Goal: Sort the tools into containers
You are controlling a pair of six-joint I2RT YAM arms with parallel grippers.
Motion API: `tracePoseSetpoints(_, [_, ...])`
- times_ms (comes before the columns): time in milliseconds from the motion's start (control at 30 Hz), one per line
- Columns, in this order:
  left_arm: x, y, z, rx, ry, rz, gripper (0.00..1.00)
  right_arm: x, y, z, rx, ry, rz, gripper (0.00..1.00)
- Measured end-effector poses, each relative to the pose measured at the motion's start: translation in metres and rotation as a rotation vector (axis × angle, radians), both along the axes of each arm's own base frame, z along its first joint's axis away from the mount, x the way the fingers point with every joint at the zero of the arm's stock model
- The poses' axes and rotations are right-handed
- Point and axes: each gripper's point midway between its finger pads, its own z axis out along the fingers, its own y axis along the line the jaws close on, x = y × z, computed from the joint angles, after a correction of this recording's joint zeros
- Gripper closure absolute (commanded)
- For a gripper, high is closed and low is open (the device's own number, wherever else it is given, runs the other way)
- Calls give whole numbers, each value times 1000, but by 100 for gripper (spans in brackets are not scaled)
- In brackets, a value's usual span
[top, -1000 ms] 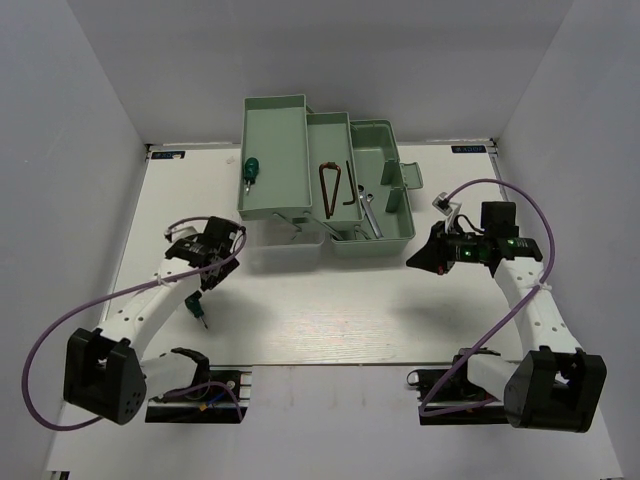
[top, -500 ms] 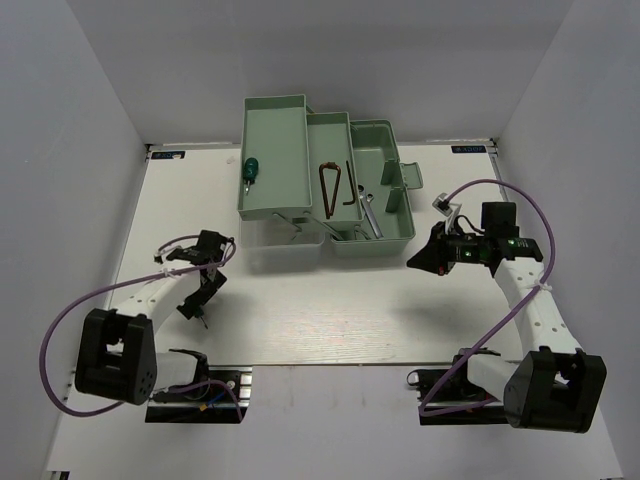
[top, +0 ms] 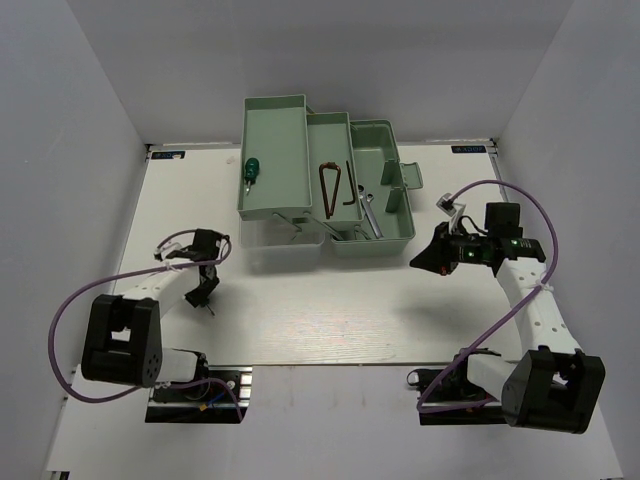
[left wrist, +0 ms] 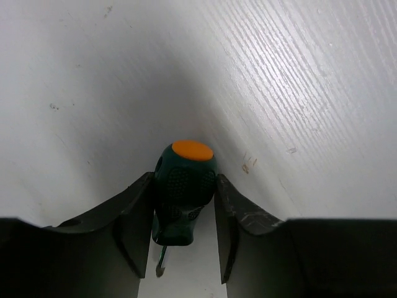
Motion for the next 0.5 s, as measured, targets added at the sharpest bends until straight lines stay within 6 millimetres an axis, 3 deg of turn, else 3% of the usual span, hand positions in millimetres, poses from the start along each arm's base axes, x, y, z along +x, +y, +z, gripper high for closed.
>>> tracePoseSetpoints(100, [0, -4, 1, -22, -1, -32, 100, -1, -1, 0, 2, 11, -5, 17])
tracePoseSetpoints(133, [0, -6, 3, -28, -2, -50, 100, -3, -1, -1, 4, 14, -1, 9])
tracePoseSetpoints(200, [3, -12, 9, -52, -22, -89, 100, -5, -1, -1, 3, 6, 12, 9])
tracePoseSetpoints(267, [10, -26, 27, -105, -83, -192, 100, -8, 0, -1, 7, -4, 34, 53])
tracePoseSetpoints(300, [17, -35, 40, -134, -141, -252, 100, -9, 1, 0, 9, -11, 47, 84])
tracePoseSetpoints(333, [26, -43, 59, -155, -225, -321, 100, -11, 2, 0, 15, -8, 55, 100])
tracePoseSetpoints(400, [42, -58, 115, -168, -435, -452, 100, -16, 3, 0, 23, 10, 63, 100])
tracePoseSetpoints(500, [55, -71, 221, -124, -753, -605, 100, -19, 3, -2, 20, 27, 62, 100])
